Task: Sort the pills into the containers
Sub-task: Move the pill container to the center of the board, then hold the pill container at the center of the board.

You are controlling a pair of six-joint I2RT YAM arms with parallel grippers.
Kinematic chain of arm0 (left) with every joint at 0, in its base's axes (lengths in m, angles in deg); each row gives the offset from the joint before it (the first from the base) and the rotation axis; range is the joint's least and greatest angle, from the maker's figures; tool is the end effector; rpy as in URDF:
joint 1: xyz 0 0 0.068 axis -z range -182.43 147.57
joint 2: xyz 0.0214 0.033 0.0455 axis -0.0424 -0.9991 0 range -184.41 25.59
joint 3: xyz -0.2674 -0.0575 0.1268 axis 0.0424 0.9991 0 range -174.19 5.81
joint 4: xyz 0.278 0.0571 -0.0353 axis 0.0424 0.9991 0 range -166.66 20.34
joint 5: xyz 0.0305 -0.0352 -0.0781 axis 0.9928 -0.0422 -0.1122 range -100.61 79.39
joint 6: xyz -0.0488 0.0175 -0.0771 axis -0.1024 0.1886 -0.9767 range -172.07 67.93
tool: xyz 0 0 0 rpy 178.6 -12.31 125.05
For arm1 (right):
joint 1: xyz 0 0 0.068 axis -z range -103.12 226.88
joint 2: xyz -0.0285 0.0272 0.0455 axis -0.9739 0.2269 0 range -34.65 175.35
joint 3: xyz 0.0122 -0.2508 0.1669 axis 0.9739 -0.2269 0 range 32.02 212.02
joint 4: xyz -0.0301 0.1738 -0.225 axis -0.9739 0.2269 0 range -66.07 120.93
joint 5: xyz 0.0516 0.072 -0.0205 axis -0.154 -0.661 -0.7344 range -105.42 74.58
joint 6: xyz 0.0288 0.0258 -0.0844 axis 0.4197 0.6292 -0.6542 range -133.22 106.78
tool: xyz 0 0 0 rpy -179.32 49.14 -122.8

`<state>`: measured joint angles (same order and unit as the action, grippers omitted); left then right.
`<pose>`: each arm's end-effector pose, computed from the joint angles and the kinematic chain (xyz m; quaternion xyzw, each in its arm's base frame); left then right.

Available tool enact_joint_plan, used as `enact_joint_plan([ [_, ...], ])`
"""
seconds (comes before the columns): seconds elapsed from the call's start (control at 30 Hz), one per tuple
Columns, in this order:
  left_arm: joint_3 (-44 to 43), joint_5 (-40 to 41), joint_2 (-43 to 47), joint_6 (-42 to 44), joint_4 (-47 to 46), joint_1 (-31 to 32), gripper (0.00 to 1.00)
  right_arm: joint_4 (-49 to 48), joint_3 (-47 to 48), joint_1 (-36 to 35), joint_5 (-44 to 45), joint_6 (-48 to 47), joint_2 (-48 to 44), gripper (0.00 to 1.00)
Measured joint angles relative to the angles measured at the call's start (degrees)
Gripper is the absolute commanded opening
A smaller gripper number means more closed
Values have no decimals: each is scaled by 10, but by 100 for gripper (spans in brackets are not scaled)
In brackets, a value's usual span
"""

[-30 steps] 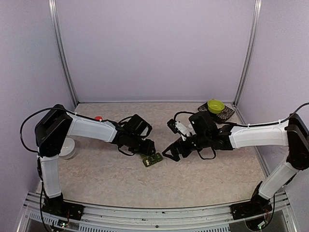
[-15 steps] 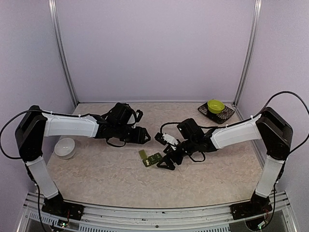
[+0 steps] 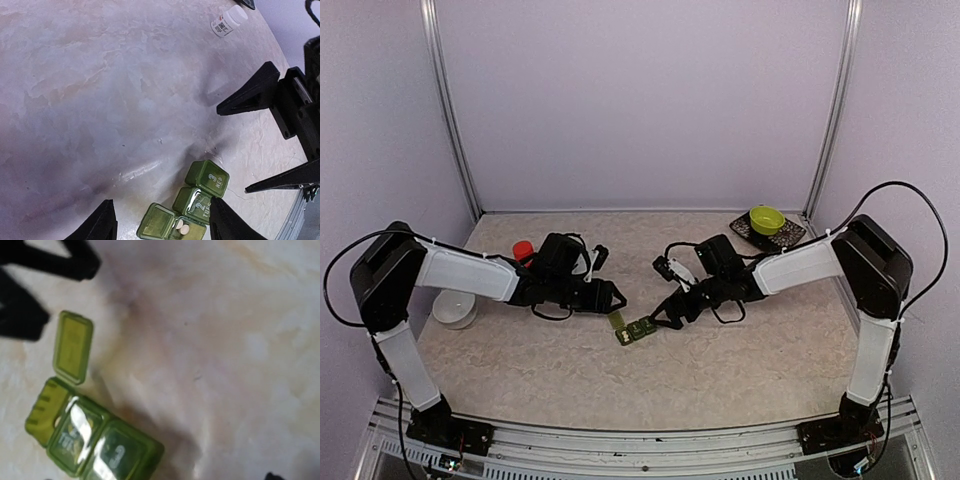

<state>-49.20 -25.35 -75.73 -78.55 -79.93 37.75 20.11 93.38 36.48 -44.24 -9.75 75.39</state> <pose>0.3083 -0.2881 0.1410 0.1593 0.8970 -0.3154 0.2655 0.3158 0.3216 0.1216 -0.3739 0.8180 0.3520 0.2590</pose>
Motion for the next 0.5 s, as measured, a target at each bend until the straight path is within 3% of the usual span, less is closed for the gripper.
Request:
enact_joint_plan([
  [0.4, 76, -60, 7, 0, -115, -13, 61, -18, 3, -21, -17, 78, 25, 75],
  [0.5, 84, -74, 16, 0, -136, -13, 60, -20, 11, -30, -19, 86, 35, 68],
])
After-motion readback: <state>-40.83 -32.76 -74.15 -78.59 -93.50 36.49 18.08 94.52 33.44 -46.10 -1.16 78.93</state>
